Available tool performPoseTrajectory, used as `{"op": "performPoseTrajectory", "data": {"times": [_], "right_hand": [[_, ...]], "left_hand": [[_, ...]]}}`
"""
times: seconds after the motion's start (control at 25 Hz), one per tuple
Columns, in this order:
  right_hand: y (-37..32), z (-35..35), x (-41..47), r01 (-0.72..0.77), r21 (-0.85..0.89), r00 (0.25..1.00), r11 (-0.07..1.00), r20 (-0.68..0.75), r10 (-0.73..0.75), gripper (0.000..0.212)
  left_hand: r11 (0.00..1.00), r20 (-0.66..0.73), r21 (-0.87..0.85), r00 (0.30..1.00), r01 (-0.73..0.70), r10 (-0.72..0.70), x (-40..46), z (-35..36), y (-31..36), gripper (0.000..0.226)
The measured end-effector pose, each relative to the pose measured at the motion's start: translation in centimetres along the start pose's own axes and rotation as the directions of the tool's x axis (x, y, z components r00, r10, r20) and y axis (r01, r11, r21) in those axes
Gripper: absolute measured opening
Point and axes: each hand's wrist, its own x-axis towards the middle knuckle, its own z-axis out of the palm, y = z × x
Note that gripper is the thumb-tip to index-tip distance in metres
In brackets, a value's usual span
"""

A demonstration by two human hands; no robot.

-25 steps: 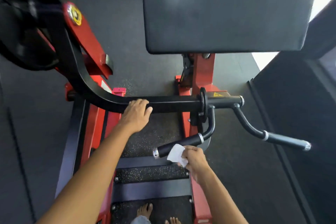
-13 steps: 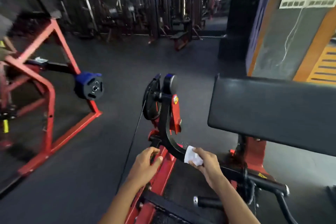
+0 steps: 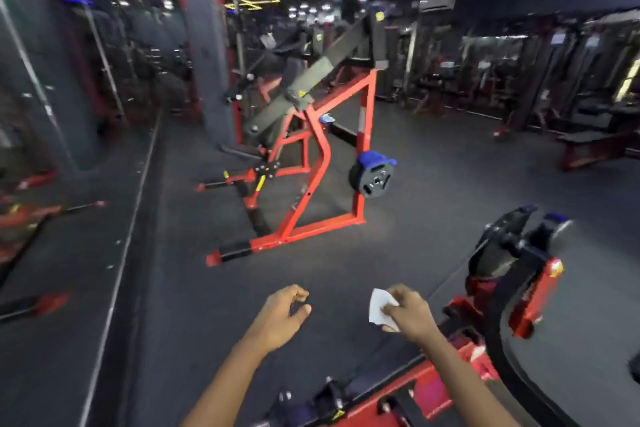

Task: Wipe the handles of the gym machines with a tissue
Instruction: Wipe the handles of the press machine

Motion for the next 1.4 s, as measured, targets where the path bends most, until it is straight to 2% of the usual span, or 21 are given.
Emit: {"op": "performPoseTrajectory", "data": {"times": [0.36,0.72,1.08,1.4], "right_hand": [[-10.1,15.5,0.7,0.076,-0.007,0.971,0.997,0.226,-0.073,0.008],[-18.8,31.2,1.6,0.132,0.052,0.938,0.99,0.317,-0.141,0.007],[-24.7,38.7,3.8,0.174,0.084,0.901,0.981,0.389,-0.193,0.01],[-28.3,42.6,9.6,0.212,0.106,0.885,0.972,0.4,-0.237,0.009]], "left_hand": [[0.984,-0.109,-0.043,0.979,0.17,-0.174,-3.0,-12.1,-11.7,0.025],[0.969,-0.145,-0.052,0.958,0.241,-0.246,-4.3,-22.6,-20.2,0.026],[0.96,-0.252,-0.058,0.926,0.274,-0.279,-3.9,-27.7,-23.5,0.024],[0.966,-0.277,-0.035,0.926,0.257,-0.256,2.7,-31.6,-26.6,0.028]]}}
